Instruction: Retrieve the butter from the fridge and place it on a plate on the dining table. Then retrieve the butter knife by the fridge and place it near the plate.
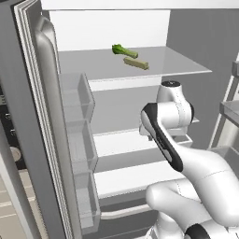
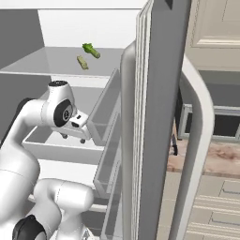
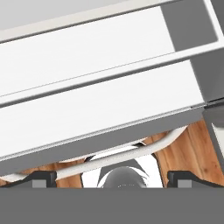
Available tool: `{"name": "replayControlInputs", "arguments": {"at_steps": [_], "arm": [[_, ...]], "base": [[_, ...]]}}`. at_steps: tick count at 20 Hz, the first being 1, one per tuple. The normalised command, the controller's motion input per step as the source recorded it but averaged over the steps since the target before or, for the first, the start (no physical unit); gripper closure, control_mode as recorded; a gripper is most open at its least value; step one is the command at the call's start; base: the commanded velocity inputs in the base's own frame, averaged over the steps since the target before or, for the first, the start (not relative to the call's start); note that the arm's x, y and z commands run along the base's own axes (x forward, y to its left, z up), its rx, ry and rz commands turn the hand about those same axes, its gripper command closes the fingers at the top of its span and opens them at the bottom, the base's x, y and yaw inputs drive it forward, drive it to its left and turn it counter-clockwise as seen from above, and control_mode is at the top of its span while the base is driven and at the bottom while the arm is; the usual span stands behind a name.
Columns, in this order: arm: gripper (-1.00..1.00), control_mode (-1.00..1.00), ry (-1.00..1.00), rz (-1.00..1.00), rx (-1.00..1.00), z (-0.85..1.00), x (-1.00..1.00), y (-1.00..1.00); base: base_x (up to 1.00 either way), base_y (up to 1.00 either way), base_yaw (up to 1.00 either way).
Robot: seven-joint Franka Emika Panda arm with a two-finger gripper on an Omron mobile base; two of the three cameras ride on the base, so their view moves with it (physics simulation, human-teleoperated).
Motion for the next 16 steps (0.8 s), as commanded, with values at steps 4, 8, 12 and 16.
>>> {"name": "replayControlInputs", "arguments": {"at_steps": [4, 8, 12, 16], "arm": [[-1.00, -1.00, 0.00, 0.04, 0.00, 0.00, 0.33, 0.00], [-1.00, -1.00, -0.27, 0.10, 0.00, 0.33, 0.00, 0.00], [-1.00, -1.00, -0.41, 0.15, -0.13, 0.67, 0.00, 0.08], [-1.00, -1.00, -0.54, 0.18, -0.14, 0.51, 0.09, 0.00]], "base": [[0.00, 0.00, 0.00], [0.00, 0.00, 0.00], [0.00, 0.00, 0.00], [0.00, 0.00, 0.00]]}}
